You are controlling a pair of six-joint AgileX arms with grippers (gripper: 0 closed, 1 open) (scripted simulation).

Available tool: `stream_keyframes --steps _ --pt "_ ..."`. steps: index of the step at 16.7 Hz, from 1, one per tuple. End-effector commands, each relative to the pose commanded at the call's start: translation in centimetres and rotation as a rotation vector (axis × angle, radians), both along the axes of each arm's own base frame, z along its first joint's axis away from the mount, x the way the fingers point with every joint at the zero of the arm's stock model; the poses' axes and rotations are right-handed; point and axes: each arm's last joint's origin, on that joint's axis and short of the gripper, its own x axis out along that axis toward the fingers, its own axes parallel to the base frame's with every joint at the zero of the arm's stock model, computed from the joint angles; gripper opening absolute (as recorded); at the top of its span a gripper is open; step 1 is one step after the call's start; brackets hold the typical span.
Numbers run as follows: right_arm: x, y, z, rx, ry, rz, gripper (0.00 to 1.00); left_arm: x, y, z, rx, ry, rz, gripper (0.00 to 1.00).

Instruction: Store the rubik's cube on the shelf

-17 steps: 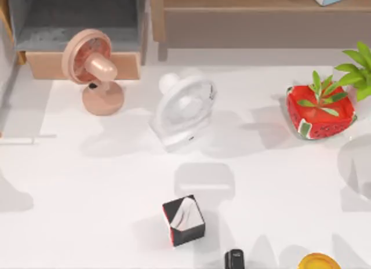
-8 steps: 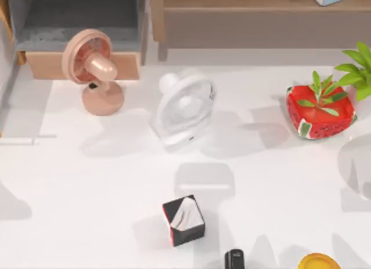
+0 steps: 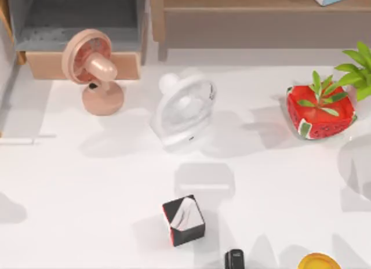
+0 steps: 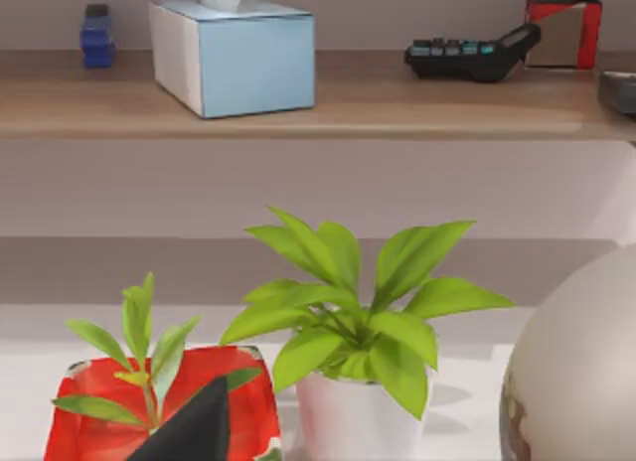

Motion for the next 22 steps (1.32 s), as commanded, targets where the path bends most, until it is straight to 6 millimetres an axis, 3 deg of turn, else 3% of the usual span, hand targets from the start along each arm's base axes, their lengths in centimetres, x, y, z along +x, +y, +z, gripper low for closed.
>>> stream_keyframes --steps 3,8,14,18,22 --pt "0.0 0.0 0.0 0.000 0.000 0.000 1.00 0.4 2.4 0.3 -0.051 0.027 0.077 1.00" --pt "0.0 0.0 0.0 0.000 0.000 0.000 1.00 1.6 8.9 2.2 -0.215 0.095 0.275 1.00" --pt "0.0 0.0 0.0 0.000 0.000 0.000 1.00 6.0 15.3 8.1 -0.491 0.193 0.460 1.00" --pt "0.0 0.0 0.0 0.000 0.000 0.000 1.00 10.3 16.1 12.9 -0.696 0.304 0.541 1.00" --pt "0.0 0.0 0.0 0.000 0.000 0.000 1.00 14.9 13.8 15.8 -0.890 0.488 0.610 1.00"
